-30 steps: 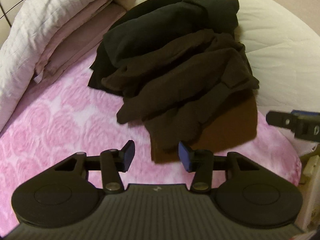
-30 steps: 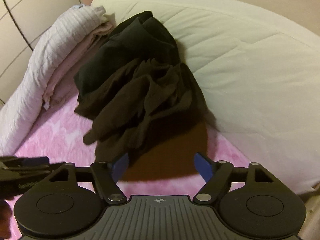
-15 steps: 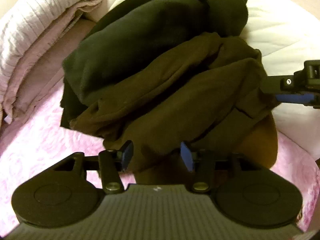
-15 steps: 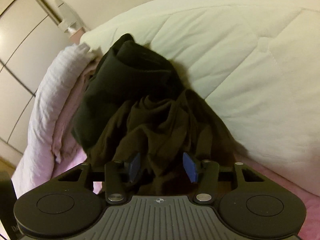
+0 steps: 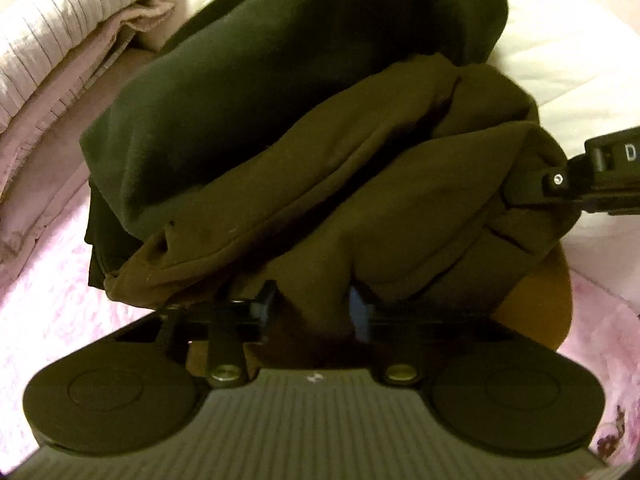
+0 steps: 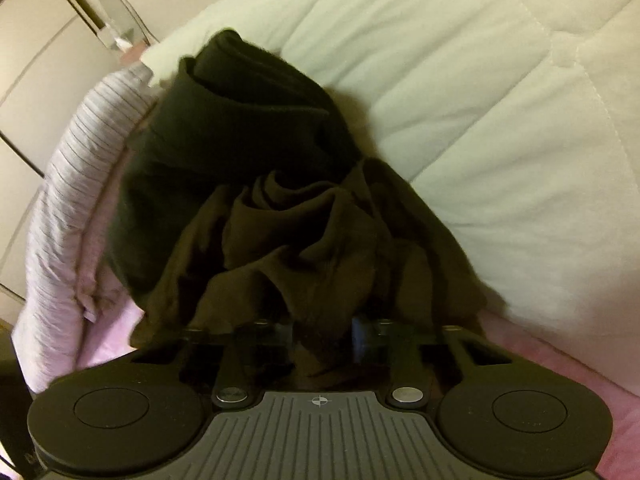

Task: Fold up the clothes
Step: 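Grasp the dark brown garment from the pile with both tools, then lift the dark garment off the pile with both tools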

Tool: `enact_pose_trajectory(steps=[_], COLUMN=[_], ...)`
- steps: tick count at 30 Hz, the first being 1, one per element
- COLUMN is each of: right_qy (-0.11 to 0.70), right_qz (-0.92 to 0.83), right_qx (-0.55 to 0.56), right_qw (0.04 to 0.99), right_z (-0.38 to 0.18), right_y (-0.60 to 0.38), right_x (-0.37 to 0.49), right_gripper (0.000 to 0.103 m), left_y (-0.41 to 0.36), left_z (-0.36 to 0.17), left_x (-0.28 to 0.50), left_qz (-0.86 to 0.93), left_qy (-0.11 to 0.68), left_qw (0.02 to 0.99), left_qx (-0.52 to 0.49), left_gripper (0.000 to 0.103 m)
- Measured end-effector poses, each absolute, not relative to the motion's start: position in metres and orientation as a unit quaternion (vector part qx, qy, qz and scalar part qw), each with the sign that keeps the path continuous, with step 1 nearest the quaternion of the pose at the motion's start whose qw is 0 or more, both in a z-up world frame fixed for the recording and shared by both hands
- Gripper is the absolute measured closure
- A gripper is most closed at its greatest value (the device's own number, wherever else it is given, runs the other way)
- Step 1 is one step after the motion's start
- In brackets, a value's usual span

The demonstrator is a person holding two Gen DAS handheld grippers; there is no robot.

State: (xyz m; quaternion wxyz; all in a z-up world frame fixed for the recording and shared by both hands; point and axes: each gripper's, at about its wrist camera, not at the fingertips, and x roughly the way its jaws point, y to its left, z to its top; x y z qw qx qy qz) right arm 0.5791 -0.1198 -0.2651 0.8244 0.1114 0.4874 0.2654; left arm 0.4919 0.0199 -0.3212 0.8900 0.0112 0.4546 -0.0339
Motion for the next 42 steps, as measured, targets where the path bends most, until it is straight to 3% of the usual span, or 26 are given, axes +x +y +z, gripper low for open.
enact_pose_trajectory(steps=[7, 19, 31, 38, 39, 42], right_qy=[0.466, 0.371, 0.284, 0.264, 0.255, 0.276], right_qz=[0.311, 0.478, 0.654, 0.74, 0.749, 0.746], right_qx=[0.137, 0.112, 0.102, 0.135, 0.136, 0.065], right_qw=[0.817, 0.788, 0.694, 0.604, 0.597, 0.602], right_z=[-0.237, -0.117, 0.006, 0.037, 0.042, 0.047], right_y=[-0.129, -0.102, -0.04, 0.007, 0.012, 0.037], right_x=[0.559, 0.474, 0.327, 0.203, 0.182, 0.121], right_gripper=[0.088, 0.092, 0.099, 0.099, 0.099, 0.099], left_y=[0.03, 0.032, 0.033, 0.009, 0.008, 0.017], left_z=[-0.288, -0.166, -0.018, 0.052, 0.059, 0.045], left_x=[0.464, 0.333, 0.12, -0.025, -0.047, -0.081], left_qz=[-0.019, 0.079, 0.234, 0.33, 0.343, 0.357], left_qy=[0.423, 0.34, 0.225, 0.174, 0.176, 0.277], left_qw=[0.906, 0.936, 0.942, 0.926, 0.921, 0.892], left_qx=[-0.007, -0.051, -0.087, -0.058, -0.05, -0.033], left_gripper=[0.095, 0.099, 0.1, 0.1, 0.1, 0.099])
